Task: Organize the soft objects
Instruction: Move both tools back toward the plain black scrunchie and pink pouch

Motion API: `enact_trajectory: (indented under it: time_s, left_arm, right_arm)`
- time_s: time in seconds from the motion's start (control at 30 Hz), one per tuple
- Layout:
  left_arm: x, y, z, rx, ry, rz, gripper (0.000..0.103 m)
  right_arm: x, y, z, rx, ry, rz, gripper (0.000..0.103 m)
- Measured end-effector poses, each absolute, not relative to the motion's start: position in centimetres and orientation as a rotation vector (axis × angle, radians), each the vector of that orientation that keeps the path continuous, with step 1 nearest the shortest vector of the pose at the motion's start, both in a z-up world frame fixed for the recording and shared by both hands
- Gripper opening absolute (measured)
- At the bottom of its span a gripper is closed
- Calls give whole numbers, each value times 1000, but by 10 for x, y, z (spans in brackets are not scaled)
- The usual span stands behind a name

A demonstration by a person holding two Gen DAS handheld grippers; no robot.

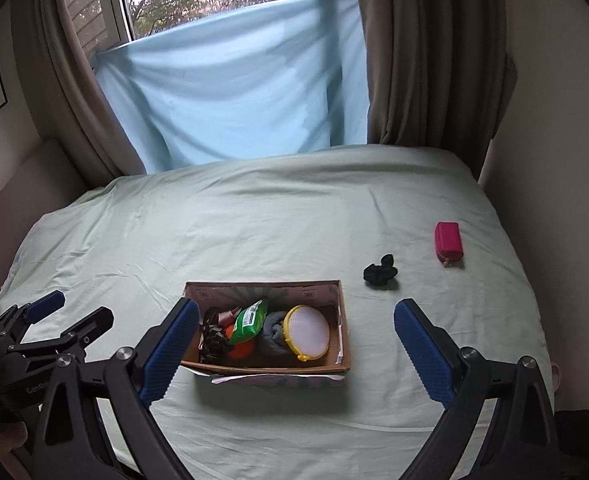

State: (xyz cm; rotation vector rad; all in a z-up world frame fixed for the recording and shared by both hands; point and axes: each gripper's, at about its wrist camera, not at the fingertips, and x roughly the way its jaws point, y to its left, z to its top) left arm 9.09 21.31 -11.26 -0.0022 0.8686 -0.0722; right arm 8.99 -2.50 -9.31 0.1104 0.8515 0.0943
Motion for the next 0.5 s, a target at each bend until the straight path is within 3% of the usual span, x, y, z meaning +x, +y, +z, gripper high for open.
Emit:
enact_trajectory:
  time_s: [0.23, 0.5]
  left_arm:
    - [68, 182, -80, 18, 782, -46, 95]
    - [66, 116, -76, 5, 781, -14, 95]
  right_arm:
    - [63, -70, -66, 131, 709, 52, 97]
    - [67, -132, -67, 92, 687, 70, 97]
